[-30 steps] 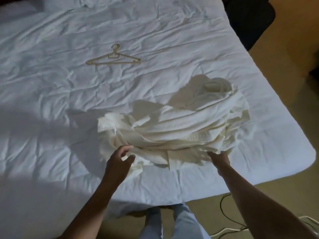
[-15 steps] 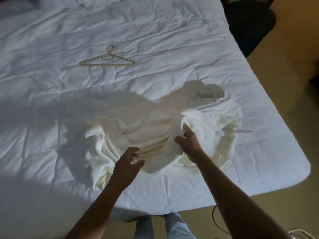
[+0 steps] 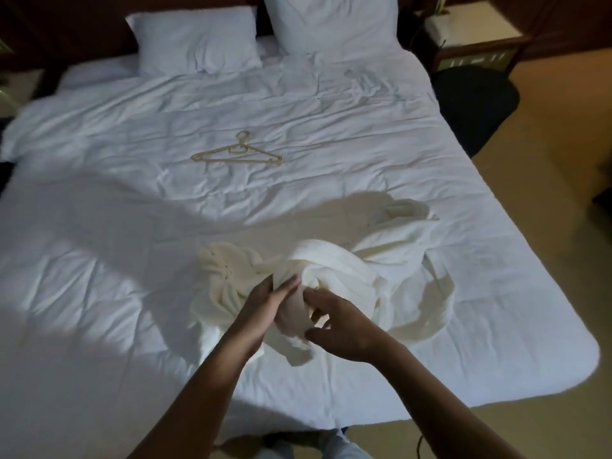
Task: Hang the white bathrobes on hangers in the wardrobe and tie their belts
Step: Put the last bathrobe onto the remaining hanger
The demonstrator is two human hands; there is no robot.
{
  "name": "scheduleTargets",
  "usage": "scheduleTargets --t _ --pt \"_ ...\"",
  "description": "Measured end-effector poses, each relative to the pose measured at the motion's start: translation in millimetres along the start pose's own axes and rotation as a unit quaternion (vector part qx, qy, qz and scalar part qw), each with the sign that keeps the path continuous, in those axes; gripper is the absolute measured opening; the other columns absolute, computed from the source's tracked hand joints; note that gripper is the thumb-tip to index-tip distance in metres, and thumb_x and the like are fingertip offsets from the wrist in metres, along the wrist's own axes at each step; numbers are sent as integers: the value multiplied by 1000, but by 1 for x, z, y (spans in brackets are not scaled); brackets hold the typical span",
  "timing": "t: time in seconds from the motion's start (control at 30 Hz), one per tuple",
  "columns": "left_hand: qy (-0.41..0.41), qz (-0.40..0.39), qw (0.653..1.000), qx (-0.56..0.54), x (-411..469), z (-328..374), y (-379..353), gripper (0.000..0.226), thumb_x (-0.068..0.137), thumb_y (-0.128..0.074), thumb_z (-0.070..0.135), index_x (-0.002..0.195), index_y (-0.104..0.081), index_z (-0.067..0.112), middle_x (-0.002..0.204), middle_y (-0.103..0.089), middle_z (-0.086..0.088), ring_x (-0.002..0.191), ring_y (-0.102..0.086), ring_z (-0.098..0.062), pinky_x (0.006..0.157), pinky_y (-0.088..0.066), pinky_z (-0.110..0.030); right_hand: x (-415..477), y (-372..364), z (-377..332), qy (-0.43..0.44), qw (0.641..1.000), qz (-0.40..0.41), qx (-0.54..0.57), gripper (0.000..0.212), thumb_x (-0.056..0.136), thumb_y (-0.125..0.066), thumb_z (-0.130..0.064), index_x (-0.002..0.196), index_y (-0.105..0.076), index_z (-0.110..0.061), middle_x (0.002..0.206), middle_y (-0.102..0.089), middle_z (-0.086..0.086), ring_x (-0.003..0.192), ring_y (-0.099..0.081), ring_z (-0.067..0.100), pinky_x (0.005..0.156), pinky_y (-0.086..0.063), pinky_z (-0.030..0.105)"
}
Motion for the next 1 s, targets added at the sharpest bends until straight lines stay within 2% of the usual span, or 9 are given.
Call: scheduleTargets --t 0.07,0.17,0.33,0.43,0.53,0.63,0.77,0.87,1.0 --pt "-14 101 995 4 -1 4 23 29 91 -67 47 107 -78 25 100 -79 1 100 -74 -22 99 -55 -51 -7 0 7 -22 999 5 37 52 83 -65 -1 119 -68 -39 111 -67 -20 97 -65 7 84 -54 21" --pt "26 155 977 -142 -13 11 53 20 91 -70 33 95 -81 17 93 -79 -5 94 -75 -28 95 -58 -47 -12 21 34 -57 983 169 -48 63 77 -63 1 127 -66 -38 116 -68 -18 107 -65 6 96 -52 26" --pt "-43 79 975 -205 -65 34 111 42 104 -47 12 77 -80 13 72 -74 -3 71 -70 -17 59 -58 -23 12 13 59 -176 913 201 -307 119 71 -82 -47 161 -5 -35 167 -6 6 151 -12 30 118 -22 58" --pt "-135 65 976 -156 -101 43 172 44 103 -40 -8 83 -76 10 74 -75 -2 66 -70 -5 60 -56 -17 45 -27 35 -172 918 122 -336 102 80 -74 -28 161 -12 -34 170 -2 -2 157 0 27 123 -6 56" --pt "-214 72 970 -92 -117 48 246 40 97 -48 -13 85 -75 14 77 -76 4 73 -71 -5 68 -56 -19 73 -74 -1 -175 956 125 -201 62 83 -60 -6 143 -49 -18 138 -60 12 132 -52 35 107 -42 44" --pt "-231 135 958 -101 -119 37 325 14 89 -69 25 78 -74 17 79 -74 3 78 -70 -11 80 -54 -31 90 -119 -42 -151 964 156 -151 21 92 -57 -23 111 -61 -14 101 -71 14 98 -64 40 75 -50 39" --pt "-158 196 944 -215 -124 22 390 33 110 -32 25 84 -52 19 51 -66 14 47 -63 1 69 -49 -30 93 -167 -101 -111 983 143 -26 33 77 -55 -36 104 -69 -21 95 -72 5 87 -69 24 69 -57 34" --pt "-175 229 941 -180 -127 40 422 33 109 -33 7 86 -55 15 60 -68 15 63 -64 2 74 -51 -21 102 -189 -147 -23 993 117 8 41 66 -53 -45 98 -72 -28 98 -76 -1 94 -71 19 81 -55 36" --pt "-114 289 927 -211 -105 38 453 31 111 -31 28 94 -56 23 73 -70 15 73 -61 -4 75 -51 -24 125 -189 -183 28 993 110 -9 43 71 -59 -47 105 -71 -23 101 -76 -2 99 -71 19 85 -56 39"
Point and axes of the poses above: each hand's wrist, its own x-axis towards the middle knuckle, its own y-axis out of the back of the hand, z = x × y, the point moved 7 cm from there along x, towards the middle knuckle
